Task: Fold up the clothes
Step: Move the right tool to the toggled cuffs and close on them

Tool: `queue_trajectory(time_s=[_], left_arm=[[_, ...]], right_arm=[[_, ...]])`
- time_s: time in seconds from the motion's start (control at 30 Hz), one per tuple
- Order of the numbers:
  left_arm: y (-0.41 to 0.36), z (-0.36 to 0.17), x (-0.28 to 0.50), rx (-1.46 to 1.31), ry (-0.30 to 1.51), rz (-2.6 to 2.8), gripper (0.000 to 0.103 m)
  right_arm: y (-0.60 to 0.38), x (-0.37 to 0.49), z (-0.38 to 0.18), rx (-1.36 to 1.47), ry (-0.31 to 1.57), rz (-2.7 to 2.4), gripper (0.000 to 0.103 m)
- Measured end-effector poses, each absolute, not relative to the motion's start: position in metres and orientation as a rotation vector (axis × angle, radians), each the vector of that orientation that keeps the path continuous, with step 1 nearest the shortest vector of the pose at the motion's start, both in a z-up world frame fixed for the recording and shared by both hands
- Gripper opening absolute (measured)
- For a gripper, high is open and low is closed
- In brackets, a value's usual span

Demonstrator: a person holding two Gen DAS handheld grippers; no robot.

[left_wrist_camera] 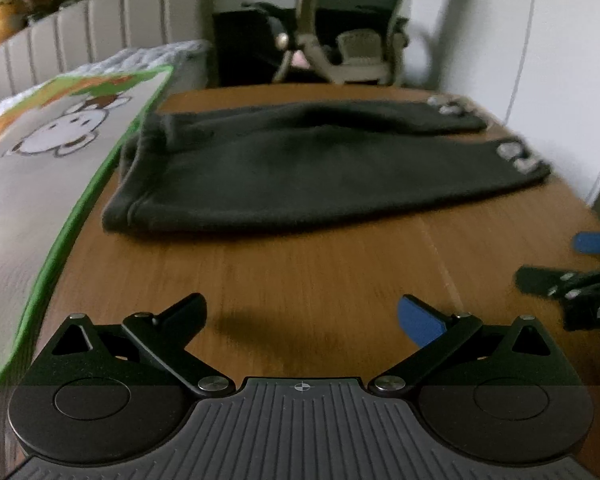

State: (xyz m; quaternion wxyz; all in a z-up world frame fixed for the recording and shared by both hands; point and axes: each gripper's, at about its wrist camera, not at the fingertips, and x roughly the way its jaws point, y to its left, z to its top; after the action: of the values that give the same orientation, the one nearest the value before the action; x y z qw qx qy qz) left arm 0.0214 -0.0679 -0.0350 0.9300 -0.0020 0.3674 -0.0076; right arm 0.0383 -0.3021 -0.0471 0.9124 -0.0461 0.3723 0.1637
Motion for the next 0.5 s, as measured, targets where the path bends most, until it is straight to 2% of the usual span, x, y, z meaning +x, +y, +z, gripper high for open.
queue_trajectory(time_s=[0.13, 0.2, 0.37, 0.5], left_arm=[[-0.063, -0.008, 0.044, 0.036, 0.652, -0.065, 0.103], [-0.053, -0.003, 0.067, 0.021, 0.627, -0.073, 0.103], [-0.013, -0.022, 0.116, -0.095, 0.699, -0.024, 0.103], [0.016, -0.043, 0.116, -0.179, 0.748, -0.021, 0.103]], right_arm=[[-0.314, 0.055, -0.029, 0.014, 0.741, 0.413, 0.103], [-0.311, 0.067, -0.015, -0.019, 0.69, 0.409, 0.103], [-0.288, 0.107, 0.011, -0.136, 0.574, 0.417, 0.103], [-0.266, 0.153, 0.008, -0.109, 0.598, 0.469, 0.1]])
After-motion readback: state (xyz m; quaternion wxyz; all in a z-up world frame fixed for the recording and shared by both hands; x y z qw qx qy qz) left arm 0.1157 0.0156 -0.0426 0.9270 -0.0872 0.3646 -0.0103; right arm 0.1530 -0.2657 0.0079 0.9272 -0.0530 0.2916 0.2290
